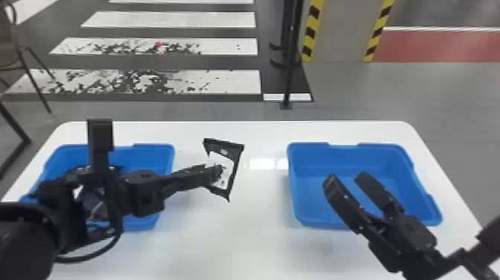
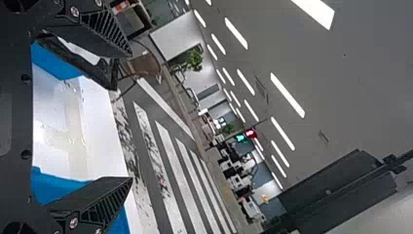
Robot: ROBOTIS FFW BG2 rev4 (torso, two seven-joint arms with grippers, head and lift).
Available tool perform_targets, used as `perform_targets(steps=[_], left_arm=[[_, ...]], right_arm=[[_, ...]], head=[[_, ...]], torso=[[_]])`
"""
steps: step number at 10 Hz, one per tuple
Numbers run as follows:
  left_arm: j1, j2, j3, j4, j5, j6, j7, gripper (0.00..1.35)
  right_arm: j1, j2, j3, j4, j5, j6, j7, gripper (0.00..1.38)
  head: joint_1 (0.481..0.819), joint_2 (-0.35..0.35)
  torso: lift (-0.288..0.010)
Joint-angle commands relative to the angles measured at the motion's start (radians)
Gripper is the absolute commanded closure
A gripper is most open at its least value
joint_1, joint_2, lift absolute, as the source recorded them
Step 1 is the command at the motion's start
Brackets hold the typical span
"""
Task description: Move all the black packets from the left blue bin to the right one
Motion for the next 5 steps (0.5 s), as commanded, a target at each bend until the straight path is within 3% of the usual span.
perform_targets(steps=[1,5], left_arm=[[-0.005,-0.002,-0.046,-0.003,0.052,-0.006,-0.003,1.21],[-0.007,-0.002,-0.138,-0.005,0.124,0.002,-0.005,1.21]], right_arm=[[-0.055,-0.011,0.014,0.052,-0.055,0.063,0.013,0.12],[-0.19,-0.031,0.018,0.196,-0.165,0.137,0.036,0.12]], head=[[0.695,-0.025],[0.695,-0.083]], torso=[[-0.154],[-0.154]])
